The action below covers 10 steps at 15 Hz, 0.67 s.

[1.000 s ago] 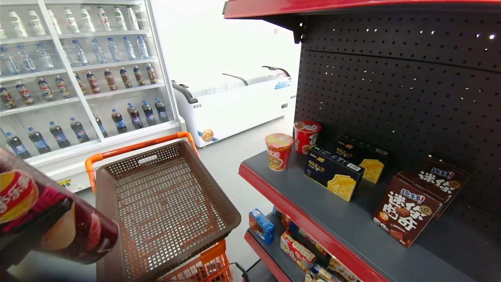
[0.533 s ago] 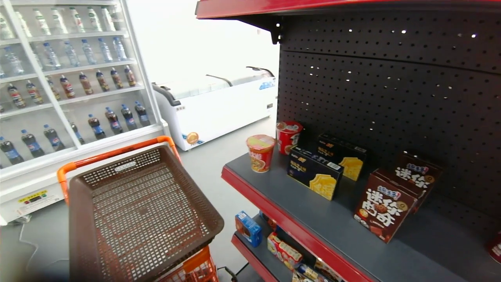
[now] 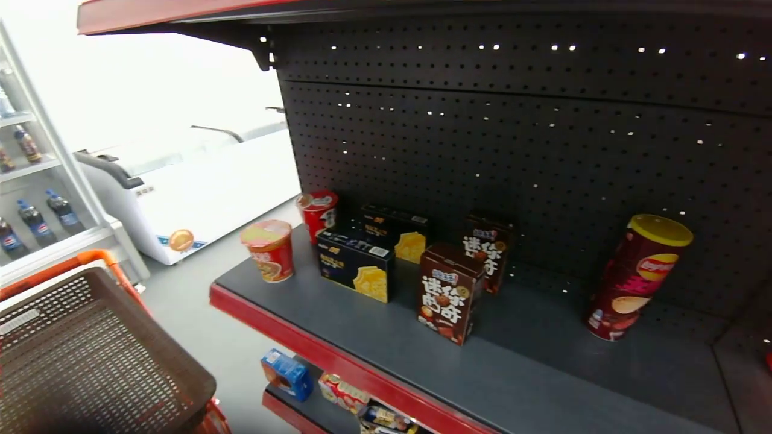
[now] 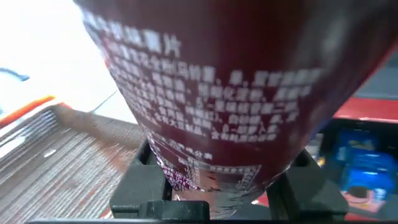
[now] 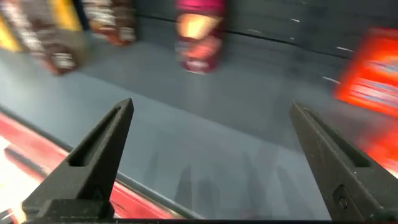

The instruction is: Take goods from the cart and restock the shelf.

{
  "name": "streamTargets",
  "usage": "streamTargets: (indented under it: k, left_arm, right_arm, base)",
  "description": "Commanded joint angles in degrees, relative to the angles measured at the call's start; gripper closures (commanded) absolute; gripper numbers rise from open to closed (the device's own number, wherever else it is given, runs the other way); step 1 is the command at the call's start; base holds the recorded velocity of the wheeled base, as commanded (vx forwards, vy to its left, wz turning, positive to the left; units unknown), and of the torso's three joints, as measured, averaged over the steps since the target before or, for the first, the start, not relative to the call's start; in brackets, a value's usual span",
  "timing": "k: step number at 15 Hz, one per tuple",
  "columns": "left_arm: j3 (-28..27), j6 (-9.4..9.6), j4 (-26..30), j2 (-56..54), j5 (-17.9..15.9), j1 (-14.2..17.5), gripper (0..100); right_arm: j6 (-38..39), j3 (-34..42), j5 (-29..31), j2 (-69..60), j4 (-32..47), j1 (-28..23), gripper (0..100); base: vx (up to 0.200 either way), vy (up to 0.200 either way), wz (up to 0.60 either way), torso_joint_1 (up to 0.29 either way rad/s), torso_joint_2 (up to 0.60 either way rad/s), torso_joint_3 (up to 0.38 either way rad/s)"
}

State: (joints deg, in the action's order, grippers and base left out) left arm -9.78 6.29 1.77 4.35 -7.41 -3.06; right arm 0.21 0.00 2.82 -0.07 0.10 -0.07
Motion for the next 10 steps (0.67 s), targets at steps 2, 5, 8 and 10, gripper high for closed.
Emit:
streamTargets:
  k: [2,5,8,10]
  left_arm:
    - [0.99,-0.58,-0.19,0.13,-0.06,-0.02,100]
    - [1.16,-0.67,-0.10,0.13,-0.06,-0.02,100]
    - [1.87,-0.58,-0.19,0.13,-0.06,-0.02,100]
    - [2.04,-0.67,-0.19,0.13,-0.06,-0.02,100]
  right_arm:
    - [-0.03,0.00,0.00,0.07,-0.01,-0.01,0]
    - [-0.03,0.00,0.00,0.07,-0.01,-0.01,0]
    - [-0.03,0.00,0.00,0.07,-0.01,-0.01,0]
    - [-0.03,0.00,0.00,0.07,-0.01,-0.01,0]
  base:
    - [0.000,0.000,-0.60,0.007,0.00,0.007]
    - [0.000,0.000,-0.60,0.005,0.00,-0.001]
    - [0.000,0.000,-0.60,0.004,0.00,0.004]
    - [0.000,0.000,-0.60,0.002,0.00,0.002]
